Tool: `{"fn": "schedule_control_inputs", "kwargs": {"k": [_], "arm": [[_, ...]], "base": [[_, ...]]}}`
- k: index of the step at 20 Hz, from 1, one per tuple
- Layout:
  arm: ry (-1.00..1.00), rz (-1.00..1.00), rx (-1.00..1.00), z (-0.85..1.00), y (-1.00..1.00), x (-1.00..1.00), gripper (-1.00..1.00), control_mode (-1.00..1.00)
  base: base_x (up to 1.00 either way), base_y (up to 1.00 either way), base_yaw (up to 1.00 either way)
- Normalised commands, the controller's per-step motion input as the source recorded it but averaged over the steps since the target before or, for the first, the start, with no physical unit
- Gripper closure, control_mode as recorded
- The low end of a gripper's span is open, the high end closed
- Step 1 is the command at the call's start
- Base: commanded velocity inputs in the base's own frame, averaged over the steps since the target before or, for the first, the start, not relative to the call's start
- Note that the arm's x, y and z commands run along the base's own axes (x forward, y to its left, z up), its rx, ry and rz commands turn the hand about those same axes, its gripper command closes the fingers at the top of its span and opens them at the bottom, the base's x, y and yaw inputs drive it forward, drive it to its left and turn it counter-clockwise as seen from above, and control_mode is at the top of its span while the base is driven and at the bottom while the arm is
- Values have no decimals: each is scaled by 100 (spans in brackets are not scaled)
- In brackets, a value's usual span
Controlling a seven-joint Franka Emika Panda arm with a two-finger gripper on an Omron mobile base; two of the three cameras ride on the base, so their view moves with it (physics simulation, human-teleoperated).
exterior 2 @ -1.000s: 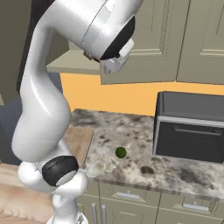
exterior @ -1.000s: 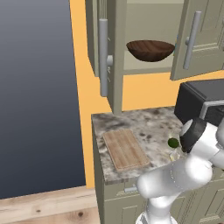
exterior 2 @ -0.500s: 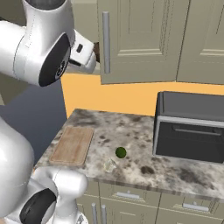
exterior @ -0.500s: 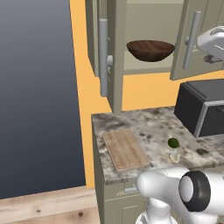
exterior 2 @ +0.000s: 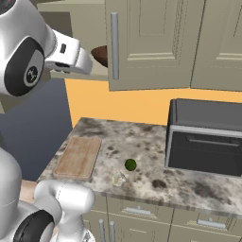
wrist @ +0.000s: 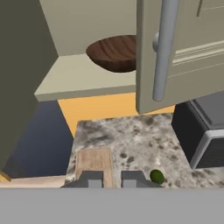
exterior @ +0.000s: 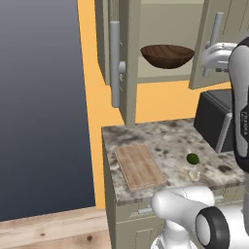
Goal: Open the cabinet. Place the bowl and condiment on the counter. Then place the lime and garlic on the cutting board.
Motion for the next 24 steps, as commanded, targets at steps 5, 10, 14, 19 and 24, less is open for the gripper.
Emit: {"fn": "schedule_control_inputs", "kwargs": {"k": [5, 10, 14, 19, 24], "arm": [[0, 0, -11, 2, 11, 10, -100, -100], [-3, 0, -25, 0, 50, 29, -100, -100], [-8, 0, -24, 0, 14, 56, -100, -100], [-5, 0, -13, 0, -6, 66, -100, -100], [0, 0, -19, 0, -1, 65, -100, -100]], "base": [[0, 0, 0], [0, 0, 0], [0, 0, 0], [0, 0, 0], [0, 0, 0]]}}
